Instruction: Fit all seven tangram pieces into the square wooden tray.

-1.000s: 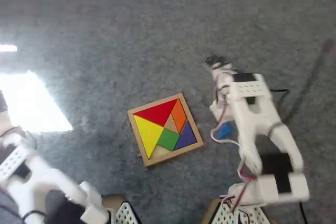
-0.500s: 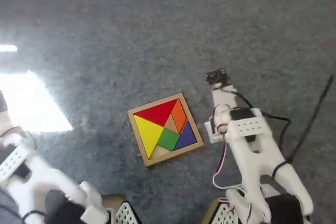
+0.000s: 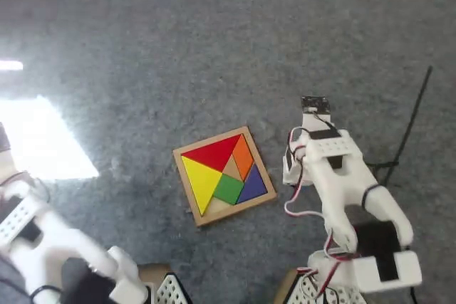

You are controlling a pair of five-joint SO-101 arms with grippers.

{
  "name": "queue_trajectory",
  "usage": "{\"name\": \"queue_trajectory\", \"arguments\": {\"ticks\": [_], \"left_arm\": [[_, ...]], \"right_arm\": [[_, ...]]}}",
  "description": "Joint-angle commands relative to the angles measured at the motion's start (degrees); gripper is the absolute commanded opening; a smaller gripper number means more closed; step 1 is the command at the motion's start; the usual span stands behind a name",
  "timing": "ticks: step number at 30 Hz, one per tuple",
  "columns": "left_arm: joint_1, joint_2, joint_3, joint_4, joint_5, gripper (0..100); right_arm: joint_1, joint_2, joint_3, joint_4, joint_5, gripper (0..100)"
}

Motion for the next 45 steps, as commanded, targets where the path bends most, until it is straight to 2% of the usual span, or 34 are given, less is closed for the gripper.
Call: {"name": "queue_trajectory", "arguments": {"ticks": [1,4,7,15,20,25,31,34,38,45], "left_arm": [[0.00,-2.20,-1.98,-1.23,-0.44,2],[-0.26,-2.20,-1.98,-1.23,-0.44,2],[-0.35,-2.20,-1.98,-1.23,-0.53,2],[-0.18,-2.20,-1.98,-1.32,-0.53,2],[-0.18,-2.20,-1.98,-1.32,-0.53,2],[0.00,-2.20,-1.98,-1.32,-0.53,2],[-0.35,-2.20,-2.07,-1.41,-0.53,2],[-0.35,-2.20,-2.07,-1.41,-0.53,2],[-0.09,-2.20,-2.07,-1.41,-0.53,2],[-0.35,-2.20,-2.07,-1.41,-0.53,2]], "right_arm": [[-2.68,4.88,-5.71,0.66,-3.16,30.3],[-4.00,7.87,-8.97,1.10,-1.76,29.2],[-3.82,7.96,-9.32,1.10,4.57,28.3],[-4.35,8.13,-9.23,1.01,-1.49,8.3],[-4.79,7.78,-9.23,1.10,-1.49,6.2],[-4.44,7.69,-9.49,1.19,-1.41,6.2],[-4.35,7.60,-9.93,3.30,2.90,7.2],[-4.35,6.11,-12.75,9.01,10.99,14.3],[-4.97,2.42,-14.86,9.98,12.13,29.7],[-5.05,6.73,-16.79,6.37,12.22,29.5]]}}
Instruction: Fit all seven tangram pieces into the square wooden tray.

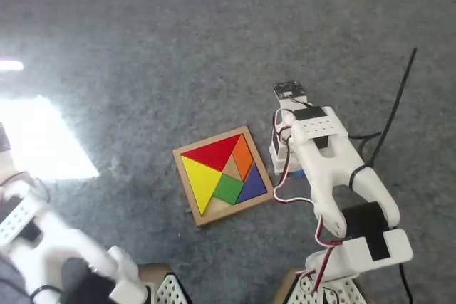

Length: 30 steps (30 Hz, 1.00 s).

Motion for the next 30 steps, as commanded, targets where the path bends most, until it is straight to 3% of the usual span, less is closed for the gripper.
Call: {"name": "queue_trajectory", "arguments": {"ticks": [1,13,18,30], "left_arm": [[-0.35,-2.20,-2.07,-1.41,-0.53,2],[-0.35,-2.11,-1.98,-1.41,-0.53,2],[-0.35,-1.93,-1.98,-1.41,-0.53,2],[-0.35,-1.76,-1.98,-1.41,-0.53,2]], "right_arm": [[-0.57,1.36,-2.90,-3.47,0.97,29.5],[-0.48,7.34,-2.90,-7.78,0.97,28.8],[-0.48,7.16,-2.90,-8.22,0.88,19.4],[-0.66,7.16,-2.81,-7.78,0.70,11.3]]}}
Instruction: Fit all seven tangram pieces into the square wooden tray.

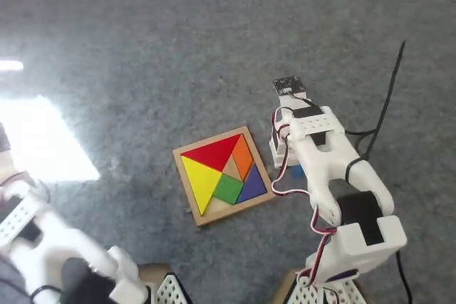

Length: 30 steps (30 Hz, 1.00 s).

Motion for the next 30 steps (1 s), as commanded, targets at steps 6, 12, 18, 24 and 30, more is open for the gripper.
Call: {"name": "queue_trajectory", "arguments": {"ticks": [6,12,18,24,30], "left_arm": [[-0.18,-1.85,-1.98,-1.41,-0.53,2],[-0.09,-1.85,-1.98,-1.41,-0.53,2],[0.00,-1.85,-2.07,-1.41,-0.53,2],[0.00,-1.76,-2.07,-1.41,-0.53,2],[-0.26,-1.85,-2.07,-1.41,-0.53,2]], "right_arm": [[-0.75,1.36,-1.49,-0.84,0.26,11.0],[-0.75,-2.59,-1.76,1.54,0.53,11.2],[-1.10,-15.87,-2.11,7.69,1.58,11.3],[-5.85,-23.34,-2.11,10.68,16.26,11.3],[-21.76,-24.40,-1.76,7.25,44.04,11.1]]}}
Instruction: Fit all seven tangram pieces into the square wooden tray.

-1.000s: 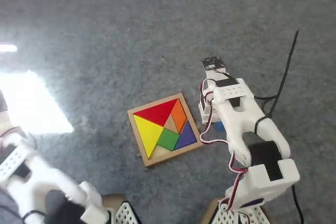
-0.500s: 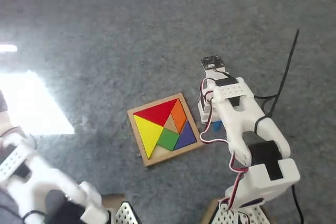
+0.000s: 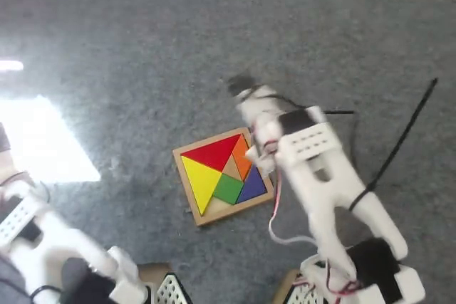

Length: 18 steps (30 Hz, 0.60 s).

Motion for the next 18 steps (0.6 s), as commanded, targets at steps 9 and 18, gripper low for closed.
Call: {"name": "queue_trajectory", "arguments": {"ticks": [9,18], "left_arm": [[-0.44,-2.20,-2.42,-1.41,-3.43,2],[-6.33,-2.20,-5.41,-1.41,-3.25,2]], "right_arm": [[-15.25,3.30,-1.23,-9.36,32.09,11.0],[-22.29,12.44,-1.23,-8.40,32.44,10.8]]}}
